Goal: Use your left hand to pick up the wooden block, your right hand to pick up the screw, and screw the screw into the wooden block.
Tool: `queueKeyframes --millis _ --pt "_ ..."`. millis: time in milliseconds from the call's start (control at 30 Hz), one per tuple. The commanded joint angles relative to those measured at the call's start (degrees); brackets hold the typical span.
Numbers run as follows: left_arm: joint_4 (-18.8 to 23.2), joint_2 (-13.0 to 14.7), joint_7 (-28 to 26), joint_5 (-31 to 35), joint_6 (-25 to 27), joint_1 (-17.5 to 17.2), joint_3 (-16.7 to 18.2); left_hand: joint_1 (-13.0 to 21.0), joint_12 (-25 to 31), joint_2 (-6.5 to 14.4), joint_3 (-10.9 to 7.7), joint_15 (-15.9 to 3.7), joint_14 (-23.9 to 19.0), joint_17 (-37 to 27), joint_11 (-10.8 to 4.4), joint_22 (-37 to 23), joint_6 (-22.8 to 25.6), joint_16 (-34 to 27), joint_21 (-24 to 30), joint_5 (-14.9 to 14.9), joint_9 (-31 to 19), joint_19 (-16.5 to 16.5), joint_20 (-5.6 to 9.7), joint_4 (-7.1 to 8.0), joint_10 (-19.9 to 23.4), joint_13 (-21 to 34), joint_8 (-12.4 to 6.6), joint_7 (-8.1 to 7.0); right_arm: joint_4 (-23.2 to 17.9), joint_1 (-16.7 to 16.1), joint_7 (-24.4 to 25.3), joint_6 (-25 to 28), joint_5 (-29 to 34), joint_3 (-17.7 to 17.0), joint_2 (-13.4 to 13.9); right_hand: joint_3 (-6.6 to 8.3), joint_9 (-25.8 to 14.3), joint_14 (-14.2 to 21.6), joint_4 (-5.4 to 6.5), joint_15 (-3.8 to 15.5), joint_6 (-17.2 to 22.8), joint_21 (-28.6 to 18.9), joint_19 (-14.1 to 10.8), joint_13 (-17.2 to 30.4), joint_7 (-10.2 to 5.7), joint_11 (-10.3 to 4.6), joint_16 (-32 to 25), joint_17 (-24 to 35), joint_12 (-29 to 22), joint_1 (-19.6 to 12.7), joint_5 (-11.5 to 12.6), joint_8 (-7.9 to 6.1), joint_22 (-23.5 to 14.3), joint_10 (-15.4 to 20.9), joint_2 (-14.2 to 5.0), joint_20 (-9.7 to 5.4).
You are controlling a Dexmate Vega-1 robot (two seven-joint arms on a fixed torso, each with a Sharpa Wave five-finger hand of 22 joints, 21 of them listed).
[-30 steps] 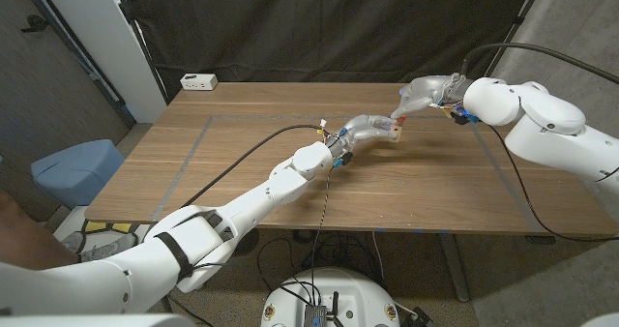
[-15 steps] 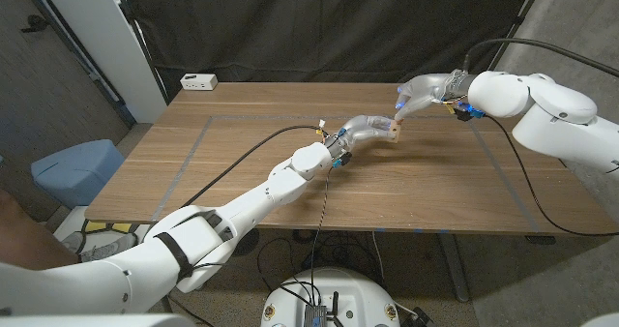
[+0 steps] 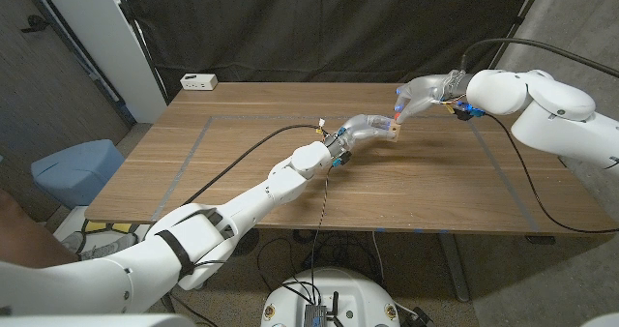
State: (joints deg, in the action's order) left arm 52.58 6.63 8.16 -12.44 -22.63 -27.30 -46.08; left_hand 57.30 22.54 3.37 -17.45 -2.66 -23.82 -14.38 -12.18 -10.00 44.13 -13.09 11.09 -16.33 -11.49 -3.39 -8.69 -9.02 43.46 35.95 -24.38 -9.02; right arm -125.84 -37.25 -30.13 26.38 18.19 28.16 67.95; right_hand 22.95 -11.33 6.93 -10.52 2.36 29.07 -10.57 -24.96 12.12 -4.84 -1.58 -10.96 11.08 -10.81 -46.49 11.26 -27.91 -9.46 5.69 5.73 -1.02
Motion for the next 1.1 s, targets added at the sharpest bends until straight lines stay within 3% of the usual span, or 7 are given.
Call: queueKeyframes --millis 33,500,900,1100 --pt "-0.7 -0.22 0.54 -0.17 -0.3 0.36 -0.03 -0.63 0.47 1.33 -0.87 -4.5 -0.54 -0.14 -0.1 -0.31 2.6 0.25 0.39 -0.26 -0.93 -0.36 -0.31 0.34 0.36 0.27 -0.29 -0.6 0.01 0.55 -0.45 0.35 2.69 1.03 -0.31 0.88 -0.3 -0.09 -0.06 0.46 1.12 0.06 0.01 0.3 -0.8 -0.72 -0.06 0.07 -0.22 -1.43 0.27 -0.16 -0.18 0.32 0.21 -0.14" --pt "-0.03 0.08 0.47 -0.08 -0.04 0.06 -0.05 -0.58 0.5 1.37 -0.88 -4.51 -0.51 -0.16 -0.09 -0.31 2.77 0.24 0.37 -0.28 -0.93 -0.34 -0.42 0.31 0.42 0.3 -0.31 -0.58 0.35 0.15 -0.33 -0.23 3.61 0.67 -0.78 1.59 -0.51 0.54 0.38 1.3 4.2 -0.2 -0.4 0.29 -1.38 -2.5 -0.53 0.22 -0.7 -2.89 0.03 -1.22 -0.19 1.31 0.62 -0.63" --pt "1.08 0.41 0.2 0.02 0.53 -0.4 -0.09 -0.61 0.5 1.38 -0.89 -4.58 -0.67 -0.17 -0.08 -0.31 2.64 0.17 0.37 -0.31 -0.93 -0.33 -0.42 0.34 0.46 0.31 -0.24 -0.67 0.72 -0.72 0.33 -0.94 3.11 0.07 -0.72 2.06 -0.65 1.08 0.69 1.77 5.92 -0.38 -1.05 0.26 -1.07 -2.58 -0.84 0.38 -0.95 -3.38 -0.16 -1.84 -0.17 2.2 0.66 -2.51" --pt "1.57 0.54 -0.06 0.2 0.75 -0.59 -0.18 -0.64 0.51 1.36 -0.91 -4.5 -0.65 -0.15 -0.07 -0.31 2.75 0.21 0.37 -0.32 -0.93 -0.34 -0.38 0.34 0.47 0.32 -0.27 -0.57 0.73 -1.51 1.38 -1.15 2.98 -0.38 -0.56 2.29 -0.71 1.51 0.79 2.11 6.92 -0.42 -1.27 0.24 -0.82 -2.77 -1.03 0.46 -1.07 -3.62 -0.22 -2.22 -0.15 2.67 0.61 -2.75"
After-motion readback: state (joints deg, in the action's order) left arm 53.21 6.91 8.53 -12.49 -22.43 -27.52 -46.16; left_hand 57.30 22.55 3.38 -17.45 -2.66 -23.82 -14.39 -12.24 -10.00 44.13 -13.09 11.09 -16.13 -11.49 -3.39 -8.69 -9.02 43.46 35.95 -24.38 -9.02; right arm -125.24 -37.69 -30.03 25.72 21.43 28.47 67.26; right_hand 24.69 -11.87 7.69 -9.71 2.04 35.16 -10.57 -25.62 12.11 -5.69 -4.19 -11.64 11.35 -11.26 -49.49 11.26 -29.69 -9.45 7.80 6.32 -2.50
